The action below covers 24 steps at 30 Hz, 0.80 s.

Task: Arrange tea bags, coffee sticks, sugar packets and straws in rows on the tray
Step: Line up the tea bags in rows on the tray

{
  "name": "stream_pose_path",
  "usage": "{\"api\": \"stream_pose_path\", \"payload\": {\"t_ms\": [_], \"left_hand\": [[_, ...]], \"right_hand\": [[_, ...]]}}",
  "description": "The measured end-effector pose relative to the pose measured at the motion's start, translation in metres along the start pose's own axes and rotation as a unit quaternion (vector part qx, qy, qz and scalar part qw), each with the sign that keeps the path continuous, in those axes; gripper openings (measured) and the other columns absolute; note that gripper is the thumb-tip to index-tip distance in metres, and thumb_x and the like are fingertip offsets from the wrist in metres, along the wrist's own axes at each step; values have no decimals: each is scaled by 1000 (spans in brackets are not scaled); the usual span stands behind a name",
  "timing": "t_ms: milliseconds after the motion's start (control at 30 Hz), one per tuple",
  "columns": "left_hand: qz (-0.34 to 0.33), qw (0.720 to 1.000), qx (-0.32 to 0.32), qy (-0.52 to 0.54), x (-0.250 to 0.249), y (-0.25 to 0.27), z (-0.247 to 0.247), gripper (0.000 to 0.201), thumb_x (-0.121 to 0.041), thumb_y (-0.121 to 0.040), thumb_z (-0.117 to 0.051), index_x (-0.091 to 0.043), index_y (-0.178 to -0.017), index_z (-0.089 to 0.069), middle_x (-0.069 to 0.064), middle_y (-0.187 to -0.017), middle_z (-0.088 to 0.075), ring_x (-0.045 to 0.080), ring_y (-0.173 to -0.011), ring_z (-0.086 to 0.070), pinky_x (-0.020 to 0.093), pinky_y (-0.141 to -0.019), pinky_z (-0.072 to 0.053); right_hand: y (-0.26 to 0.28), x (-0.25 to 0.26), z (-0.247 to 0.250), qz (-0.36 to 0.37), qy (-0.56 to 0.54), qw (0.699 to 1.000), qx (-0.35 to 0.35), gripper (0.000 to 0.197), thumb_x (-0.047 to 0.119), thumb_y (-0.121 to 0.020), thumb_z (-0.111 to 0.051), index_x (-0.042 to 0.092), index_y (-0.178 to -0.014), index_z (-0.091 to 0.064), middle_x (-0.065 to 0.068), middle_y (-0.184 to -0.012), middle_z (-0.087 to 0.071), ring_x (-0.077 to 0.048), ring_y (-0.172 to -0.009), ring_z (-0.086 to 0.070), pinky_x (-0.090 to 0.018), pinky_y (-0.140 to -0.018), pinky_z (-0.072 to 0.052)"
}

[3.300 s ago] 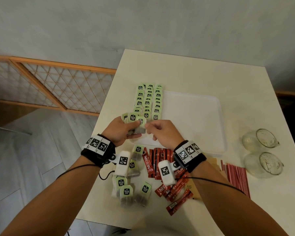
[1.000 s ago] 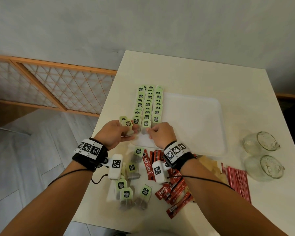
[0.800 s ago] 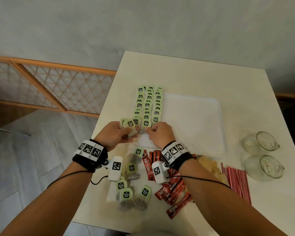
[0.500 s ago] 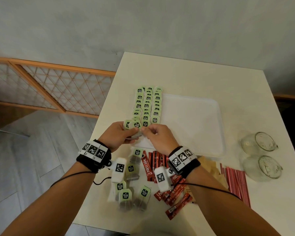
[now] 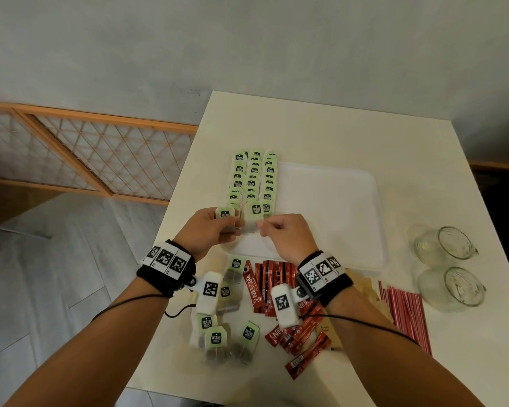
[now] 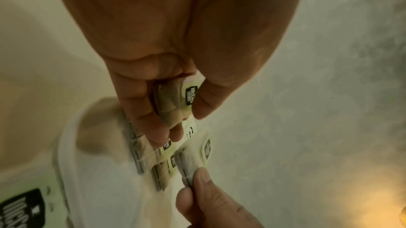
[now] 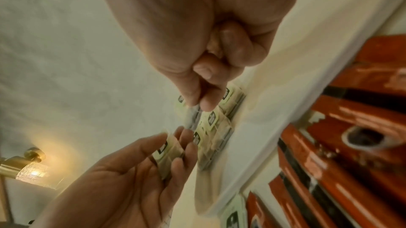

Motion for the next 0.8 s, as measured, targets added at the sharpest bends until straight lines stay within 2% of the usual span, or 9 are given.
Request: {"api": "stream_pose_path", "payload": {"t_ms": [67,167,267,367,500,567,633,733,800], "left_hand": [[5,1000,8,8,-2,1,0,18,1,-97,-52,-4,-100,-69,12,-100,-76,19,-81,-70,28,-75,-57],[10,1000,10,12,-2,2,4,21,2,-97,-50,-4,-99,-70,12,-102,-75,22,-90,-70,30,-80,-57],[10,1000,2,6,-1,1,9,18,-2,-99,-53,-6,-103,-70,17,-102,-72,26,-96,-69,28,-81,-59],[7,1000,4,0,0,2,10,18,-2,-100,-53,-9,-103,-70,15,-97,-73,24,-87,-70,26,-77,-61],[-8,998,13,-55,0,4,11,13,-7,-98,-59,-10,-98,-72,7,-85,-73,17,-77,-68,24,-69,-58],[-18,995,-5,-98,-2,4,14,10,-11,-95,-66,-5,-99,-72,14,-88,-74,16,-77,-66,20,-65,-54],[-22,994,-29,-104,-2,2,18,14,-12,-91,-72,0,-99,-71,23,-95,-74,20,-78,-65,18,-59,-51],[-18,995,-50,-84,-1,1,23,13,-9,-85,-78,-4,-93,-70,25,-96,-74,24,-76,-64,19,-56,-49],[-17,995,-53,-81,0,0,26,21,-9,-83,-79,3,-96,-68,24,-96,-74,21,-73,-66,20,-58,-52]], "right_hand": [[-6,-8,6,-20,14,1000,-20,31,26,-95,-69,19,-65,-74,9,-74,-75,-23,-47,-45,-25,-54,-40],[-9,-19,11,-55,33,998,-25,32,24,-95,-69,12,-66,-75,5,-51,-64,-7,-35,-33,-18,-43,-31],[-10,-28,13,-83,70,994,-24,33,28,-95,-68,13,-66,-76,8,-43,-56,-5,-31,-37,-13,-40,-30],[-10,-32,11,-98,100,990,-23,35,31,-95,-67,13,-66,-76,8,-38,-51,-4,-30,-39,-16,-42,-32],[-11,-28,9,-98,123,987,-20,36,30,-94,-66,7,-68,-75,7,-50,-61,-7,-42,-51,-22,-50,-44],[-13,-27,8,-96,127,987,-19,37,31,-94,-66,6,-68,-73,1,-62,-71,-16,-54,-63,-29,-58,-56],[-14,-24,8,-92,131,987,-16,39,32,-94,-66,4,-68,-71,-5,-68,-73,-24,-66,-70,-35,-65,-60],[-13,-19,9,-81,145,986,-17,48,34,-93,-66,9,-54,-55,-3,-52,-57,-25,-53,-56,-40,-66,-57],[-11,-15,11,-71,135,988,-28,39,37,-94,-66,12,-66,-56,4,-63,-57,-17,-58,-53,-36,-63,-51]]}}
Point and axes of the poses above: each hand's wrist, its own y-axis away from the middle knuckle, its own z-axis out of the back of the hand, x = y × z, the point moved 8 cm from there along -y, towards the middle knuckle
